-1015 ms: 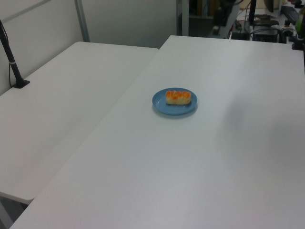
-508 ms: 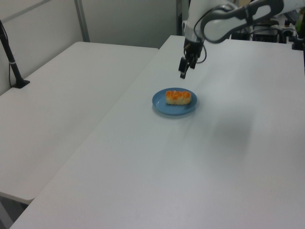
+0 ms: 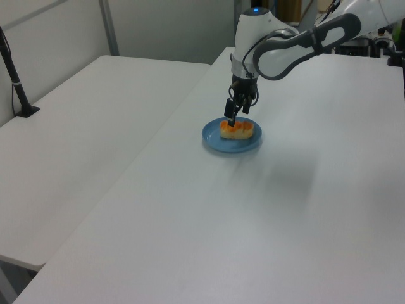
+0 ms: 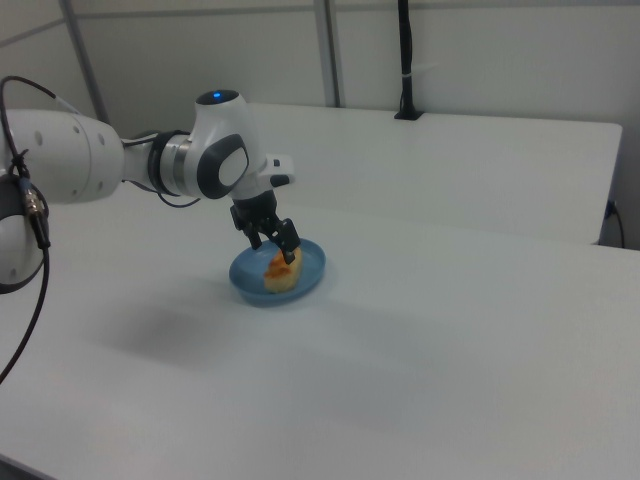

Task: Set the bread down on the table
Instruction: 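Lower the gripper over the bread roll on the blue plate, then close the gripper on the bread roll and lift it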

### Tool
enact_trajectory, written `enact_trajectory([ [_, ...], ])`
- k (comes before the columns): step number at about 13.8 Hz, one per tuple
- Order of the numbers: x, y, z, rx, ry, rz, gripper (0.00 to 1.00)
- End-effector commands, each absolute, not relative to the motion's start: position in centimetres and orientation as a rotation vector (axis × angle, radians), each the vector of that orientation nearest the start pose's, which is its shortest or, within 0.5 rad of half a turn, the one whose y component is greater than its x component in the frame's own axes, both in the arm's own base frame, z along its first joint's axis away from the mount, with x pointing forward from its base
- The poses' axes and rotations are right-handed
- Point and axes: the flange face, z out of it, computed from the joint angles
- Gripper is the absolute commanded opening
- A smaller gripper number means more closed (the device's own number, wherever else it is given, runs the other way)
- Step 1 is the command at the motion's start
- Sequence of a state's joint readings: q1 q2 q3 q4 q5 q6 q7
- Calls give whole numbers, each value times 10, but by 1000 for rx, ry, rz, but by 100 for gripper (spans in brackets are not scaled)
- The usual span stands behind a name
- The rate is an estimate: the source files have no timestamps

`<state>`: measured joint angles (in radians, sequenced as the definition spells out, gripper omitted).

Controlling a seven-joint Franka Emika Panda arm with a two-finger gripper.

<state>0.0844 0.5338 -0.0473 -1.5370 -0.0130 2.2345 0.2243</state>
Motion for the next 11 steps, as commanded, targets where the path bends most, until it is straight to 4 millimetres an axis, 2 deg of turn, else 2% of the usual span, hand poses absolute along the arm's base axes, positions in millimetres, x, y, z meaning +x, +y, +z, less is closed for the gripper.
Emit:
enact_trajectory([
  [1,718,35,350,-3168,282,-265,100],
  [2,718,38,341,-3187,269,-252,94],
  [4,718,47,335,-3222,235,-275,67],
  [5,718,51,330,-3236,231,-275,58],
  [6,718,57,321,-3248,233,-264,36],
  [7,718,60,321,-3247,233,-266,18],
  [8,717,61,322,-3245,235,-265,8],
  [9,717,61,326,-3242,239,-272,1],
  [11,717,57,347,-3226,262,-304,1],
])
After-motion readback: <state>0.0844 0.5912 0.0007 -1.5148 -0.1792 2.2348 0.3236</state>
